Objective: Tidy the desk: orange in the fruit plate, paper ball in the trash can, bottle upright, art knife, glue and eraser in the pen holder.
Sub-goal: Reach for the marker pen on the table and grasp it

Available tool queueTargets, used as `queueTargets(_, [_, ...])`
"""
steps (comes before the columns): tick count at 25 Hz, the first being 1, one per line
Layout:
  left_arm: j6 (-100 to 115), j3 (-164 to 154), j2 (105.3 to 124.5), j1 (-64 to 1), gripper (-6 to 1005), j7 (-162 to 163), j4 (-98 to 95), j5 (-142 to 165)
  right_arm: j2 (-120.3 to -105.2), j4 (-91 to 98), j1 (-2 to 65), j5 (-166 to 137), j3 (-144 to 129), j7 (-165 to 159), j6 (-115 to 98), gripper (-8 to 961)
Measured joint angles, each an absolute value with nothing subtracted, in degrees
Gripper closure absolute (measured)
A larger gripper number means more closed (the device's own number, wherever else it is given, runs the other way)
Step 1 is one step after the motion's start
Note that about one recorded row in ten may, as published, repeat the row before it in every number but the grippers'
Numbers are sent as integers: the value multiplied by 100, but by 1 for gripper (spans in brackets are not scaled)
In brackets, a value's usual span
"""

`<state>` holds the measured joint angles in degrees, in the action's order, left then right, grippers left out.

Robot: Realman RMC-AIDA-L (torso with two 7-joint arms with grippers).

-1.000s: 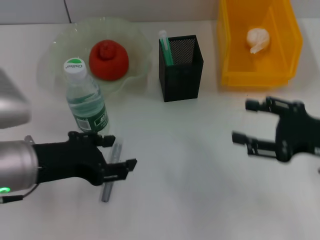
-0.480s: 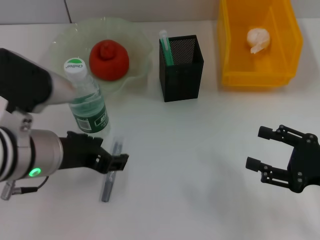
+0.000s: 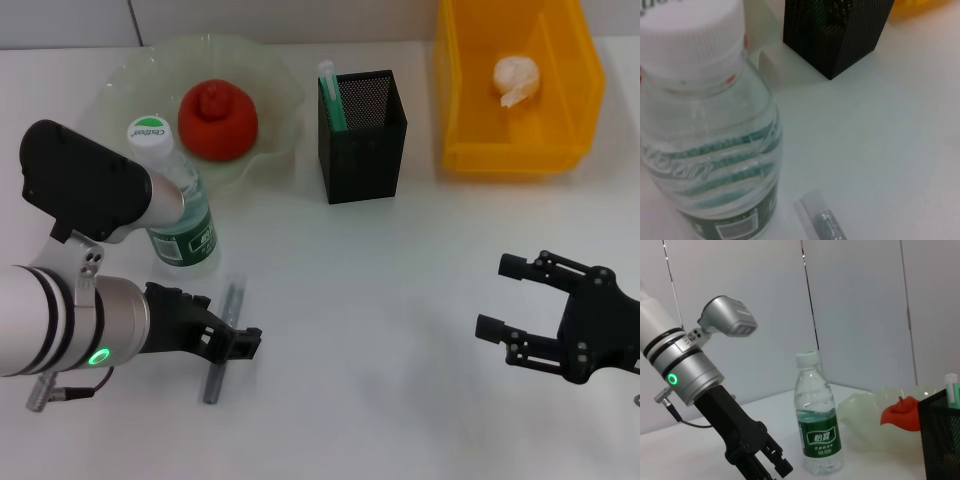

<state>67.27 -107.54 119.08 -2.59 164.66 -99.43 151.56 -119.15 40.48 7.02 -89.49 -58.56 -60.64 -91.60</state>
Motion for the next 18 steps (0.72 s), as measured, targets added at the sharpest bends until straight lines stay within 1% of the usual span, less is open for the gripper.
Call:
queueTargets(6, [6629, -10870, 11910, -446, 277, 16475, -9638, 15324, -11918, 3963, 760, -9042, -5834, -6065, -9159, 189])
queueTargets(18, [6728, -10954, 11908, -491, 295, 16483, -9617, 15379, -11918, 3916, 758, -9044, -5826, -6079, -9155, 194])
